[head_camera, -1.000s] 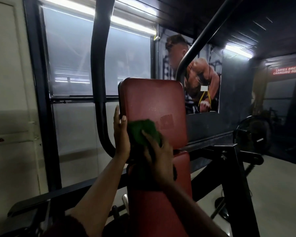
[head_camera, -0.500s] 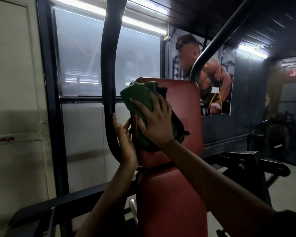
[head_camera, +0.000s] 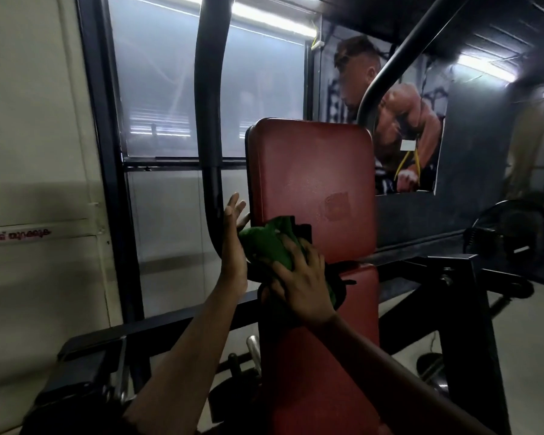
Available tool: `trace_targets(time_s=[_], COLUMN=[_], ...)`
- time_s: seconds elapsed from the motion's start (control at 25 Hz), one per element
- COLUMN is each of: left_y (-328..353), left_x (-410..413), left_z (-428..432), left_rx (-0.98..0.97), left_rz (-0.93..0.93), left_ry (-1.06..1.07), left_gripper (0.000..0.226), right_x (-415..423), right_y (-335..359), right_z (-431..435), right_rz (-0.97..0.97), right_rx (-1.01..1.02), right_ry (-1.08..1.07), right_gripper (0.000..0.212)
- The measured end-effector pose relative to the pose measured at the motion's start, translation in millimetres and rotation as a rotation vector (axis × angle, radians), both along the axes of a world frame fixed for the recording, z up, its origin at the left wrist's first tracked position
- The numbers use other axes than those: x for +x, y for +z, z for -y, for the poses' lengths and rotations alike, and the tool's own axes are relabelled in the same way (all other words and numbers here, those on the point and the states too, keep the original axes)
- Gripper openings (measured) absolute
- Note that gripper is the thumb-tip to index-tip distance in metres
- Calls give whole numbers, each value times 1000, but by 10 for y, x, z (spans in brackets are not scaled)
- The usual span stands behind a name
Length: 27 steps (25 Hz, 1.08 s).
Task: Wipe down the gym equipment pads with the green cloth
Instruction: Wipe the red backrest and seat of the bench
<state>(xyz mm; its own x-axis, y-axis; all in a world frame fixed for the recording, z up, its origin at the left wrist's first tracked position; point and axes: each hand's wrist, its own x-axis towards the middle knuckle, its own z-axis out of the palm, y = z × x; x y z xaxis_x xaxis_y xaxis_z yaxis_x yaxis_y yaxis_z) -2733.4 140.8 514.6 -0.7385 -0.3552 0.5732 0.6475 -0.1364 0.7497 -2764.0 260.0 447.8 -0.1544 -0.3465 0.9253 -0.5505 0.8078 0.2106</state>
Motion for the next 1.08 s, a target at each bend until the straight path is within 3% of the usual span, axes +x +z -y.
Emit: trace_targets(time_s=[0.12, 0.24, 0.32, 0.48, 0.64, 0.84, 1.08], left_y=[37, 77, 76, -24, -38, -44, -33], left_x=[-8, -115, -187, -364, -407, -396, -328], left_z=[-112, -197, -257, -334, -338, -365, -382], left_rx=[-93, -184, -227, -241, -244, -235, -235], left_rz=[-15, -59, -90, -200, -229, -238, -193], left_ry=[17, 79, 168, 294, 301, 321, 344], left_gripper=[61, 65, 61, 81, 88, 93, 80], right_x=[113, 51, -204, -743, -784, -490, -73], right_y=[65, 475, 859, 1215, 1047, 544, -2], right_z=[-233, -538, -784, -1005, -771, -409, -184], right_rz=[114, 263, 245, 313, 222, 240, 238], right_rx=[-30, -285, -465, -667, -680, -574, -358], right_ry=[99, 188, 171, 82, -3, -7, 3], right_gripper=[45, 61, 70, 74, 68, 67, 65])
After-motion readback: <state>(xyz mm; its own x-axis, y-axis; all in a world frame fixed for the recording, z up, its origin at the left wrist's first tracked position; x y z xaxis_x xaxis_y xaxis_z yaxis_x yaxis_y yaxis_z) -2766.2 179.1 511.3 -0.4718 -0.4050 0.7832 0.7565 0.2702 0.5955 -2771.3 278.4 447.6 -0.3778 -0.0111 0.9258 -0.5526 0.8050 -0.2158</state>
